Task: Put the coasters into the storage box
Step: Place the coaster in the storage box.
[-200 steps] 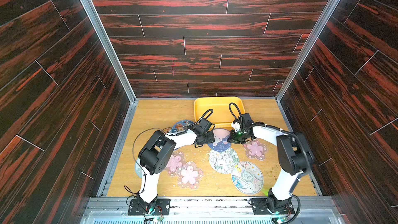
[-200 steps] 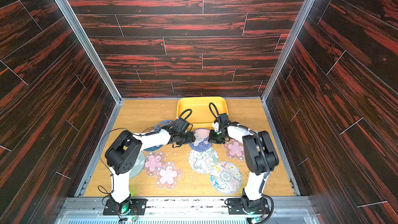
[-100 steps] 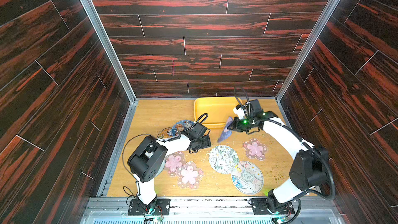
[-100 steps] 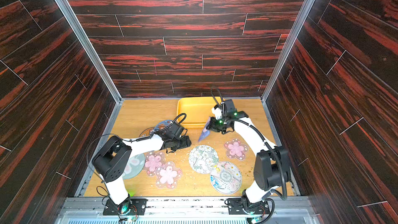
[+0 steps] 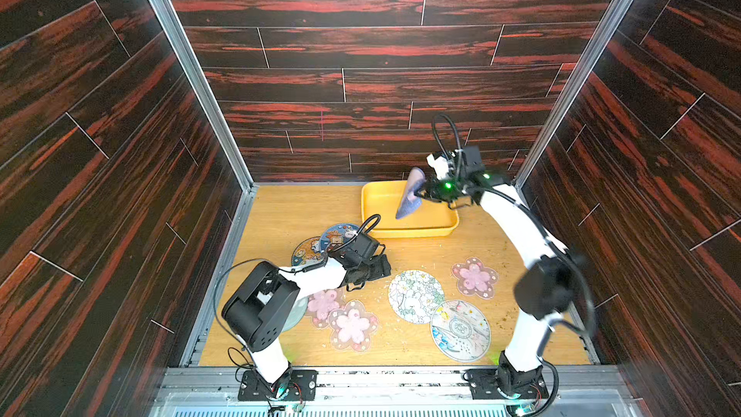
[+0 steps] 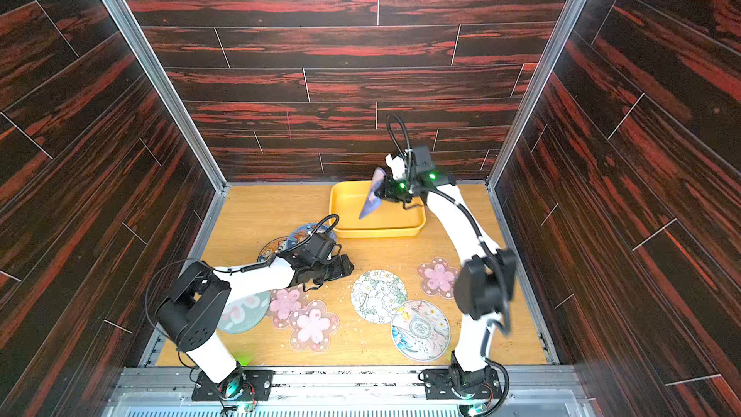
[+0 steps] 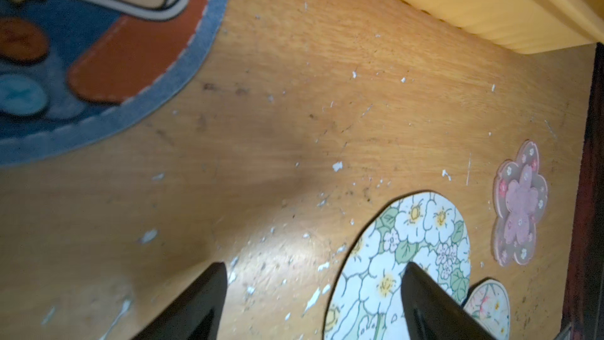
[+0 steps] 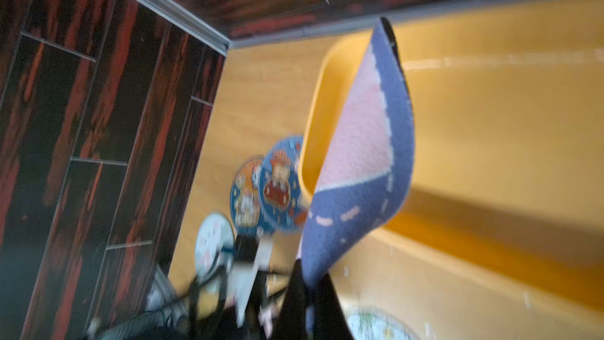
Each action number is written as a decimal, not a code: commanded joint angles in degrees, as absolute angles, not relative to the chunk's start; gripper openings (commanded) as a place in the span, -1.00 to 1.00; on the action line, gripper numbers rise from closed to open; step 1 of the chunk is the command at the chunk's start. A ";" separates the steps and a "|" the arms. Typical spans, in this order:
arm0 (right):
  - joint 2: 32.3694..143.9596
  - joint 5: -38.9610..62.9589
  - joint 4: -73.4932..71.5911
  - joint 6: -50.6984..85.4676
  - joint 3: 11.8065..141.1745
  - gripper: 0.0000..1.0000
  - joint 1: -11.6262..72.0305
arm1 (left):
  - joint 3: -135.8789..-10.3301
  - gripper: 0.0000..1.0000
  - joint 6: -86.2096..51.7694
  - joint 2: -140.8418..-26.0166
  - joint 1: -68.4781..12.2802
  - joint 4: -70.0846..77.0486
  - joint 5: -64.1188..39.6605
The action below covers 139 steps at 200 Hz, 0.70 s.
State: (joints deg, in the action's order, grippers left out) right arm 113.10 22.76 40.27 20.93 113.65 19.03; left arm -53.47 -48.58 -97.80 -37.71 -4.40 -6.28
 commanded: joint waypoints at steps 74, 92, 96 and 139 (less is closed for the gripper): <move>141.75 28.08 48.16 21.74 142.97 -1.00 19.34 | -49.99 0.75 -50.00 -93.87 -37.53 -3.51 -5.70; 143.70 26.63 49.57 20.66 142.29 -1.00 19.08 | -50.77 0.75 -49.78 -94.51 -37.53 -3.67 -5.93; 144.06 26.17 49.88 20.34 141.99 -1.00 18.99 | -50.95 0.75 -49.79 -94.63 -37.50 -3.76 -5.97; 144.89 20.41 52.38 16.92 137.96 -1.00 17.86 | -52.25 0.76 -49.41 -95.45 -37.51 -4.17 -6.33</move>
